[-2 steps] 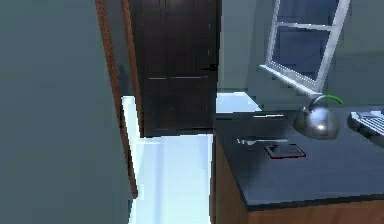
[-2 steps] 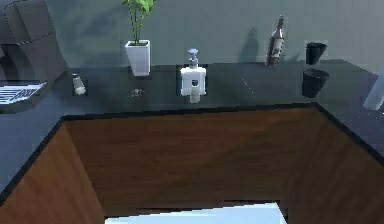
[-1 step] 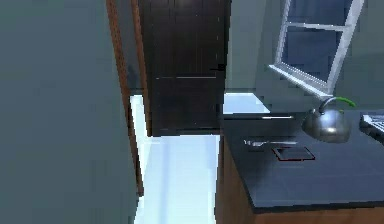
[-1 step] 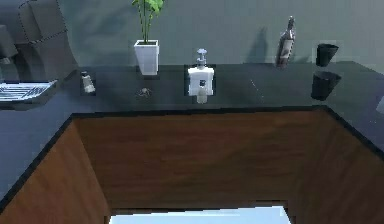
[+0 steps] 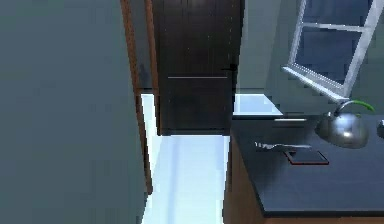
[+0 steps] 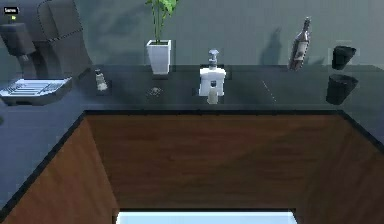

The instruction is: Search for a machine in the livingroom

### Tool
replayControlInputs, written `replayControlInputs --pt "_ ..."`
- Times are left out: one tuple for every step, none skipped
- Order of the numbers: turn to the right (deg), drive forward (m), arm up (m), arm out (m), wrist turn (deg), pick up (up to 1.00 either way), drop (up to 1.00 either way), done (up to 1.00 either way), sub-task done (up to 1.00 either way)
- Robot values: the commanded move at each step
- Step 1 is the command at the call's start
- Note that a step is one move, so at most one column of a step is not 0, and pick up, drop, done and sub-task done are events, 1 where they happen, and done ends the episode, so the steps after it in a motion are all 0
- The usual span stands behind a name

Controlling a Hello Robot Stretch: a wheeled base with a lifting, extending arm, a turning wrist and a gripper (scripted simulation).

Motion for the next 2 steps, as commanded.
replayControlInputs --pt "0.0 1.00 0.00 0.00 0.0 0.00 0.00 0.00 0.00" --pt "0.0 0.35 0.00 0.00 0.0 0.00 0.00 0.00 0.00"
